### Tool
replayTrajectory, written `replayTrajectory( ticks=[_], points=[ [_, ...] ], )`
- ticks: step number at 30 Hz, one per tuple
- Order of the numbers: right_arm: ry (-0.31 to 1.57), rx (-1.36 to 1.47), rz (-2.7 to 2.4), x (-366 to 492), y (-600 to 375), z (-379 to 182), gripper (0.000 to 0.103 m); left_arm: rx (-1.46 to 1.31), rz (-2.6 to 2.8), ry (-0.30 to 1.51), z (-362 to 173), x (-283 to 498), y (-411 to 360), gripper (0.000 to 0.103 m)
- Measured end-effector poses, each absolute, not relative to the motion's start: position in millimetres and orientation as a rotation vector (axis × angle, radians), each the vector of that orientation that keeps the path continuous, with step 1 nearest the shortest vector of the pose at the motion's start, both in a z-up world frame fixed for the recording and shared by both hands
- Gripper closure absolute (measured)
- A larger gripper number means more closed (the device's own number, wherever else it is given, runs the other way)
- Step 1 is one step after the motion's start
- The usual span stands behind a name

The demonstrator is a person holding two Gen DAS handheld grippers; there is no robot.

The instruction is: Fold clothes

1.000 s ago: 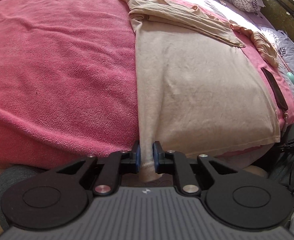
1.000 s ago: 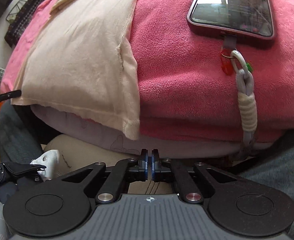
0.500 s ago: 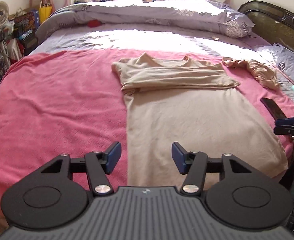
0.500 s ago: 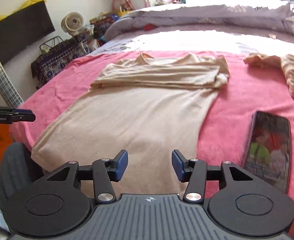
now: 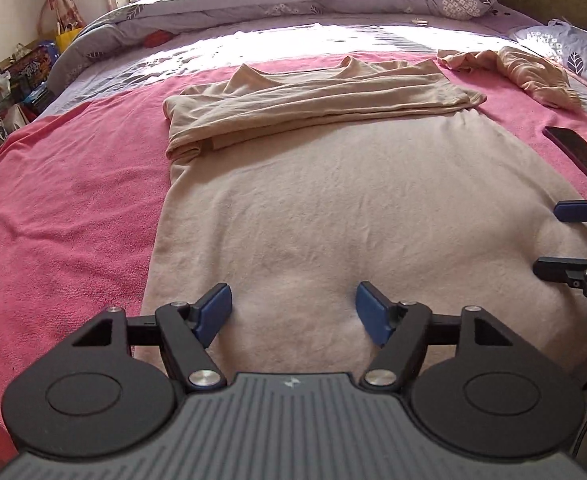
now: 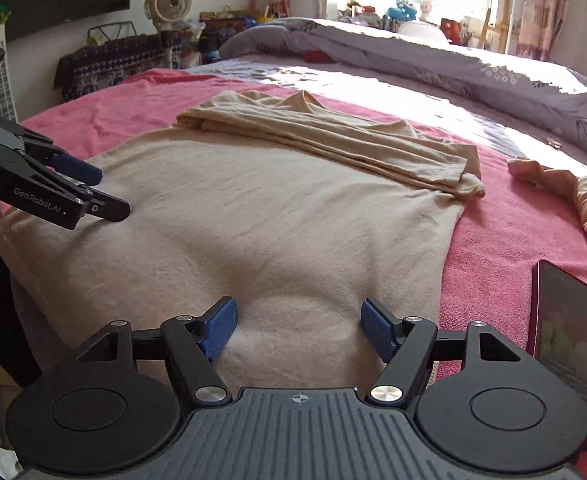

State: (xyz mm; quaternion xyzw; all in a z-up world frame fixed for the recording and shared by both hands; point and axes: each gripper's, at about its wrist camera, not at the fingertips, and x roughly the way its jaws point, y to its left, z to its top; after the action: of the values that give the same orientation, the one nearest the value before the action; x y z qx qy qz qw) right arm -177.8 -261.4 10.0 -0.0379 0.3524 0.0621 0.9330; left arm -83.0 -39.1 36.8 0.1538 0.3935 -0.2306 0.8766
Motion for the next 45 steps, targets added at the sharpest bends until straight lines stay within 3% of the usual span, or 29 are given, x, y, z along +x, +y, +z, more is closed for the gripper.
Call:
replayTrajectory(
  ticks=[10,45],
  points=[
    [0.75,-0.094,0.141,-205,-270,8,0.028,0.33,-0.491,0.835,34,-99,-12,0.025],
    [0.795,-0.128,0.135,-216,-271,7,0.024,0.326,-0.376,0.802,50,-111,0,0.023]
  ],
)
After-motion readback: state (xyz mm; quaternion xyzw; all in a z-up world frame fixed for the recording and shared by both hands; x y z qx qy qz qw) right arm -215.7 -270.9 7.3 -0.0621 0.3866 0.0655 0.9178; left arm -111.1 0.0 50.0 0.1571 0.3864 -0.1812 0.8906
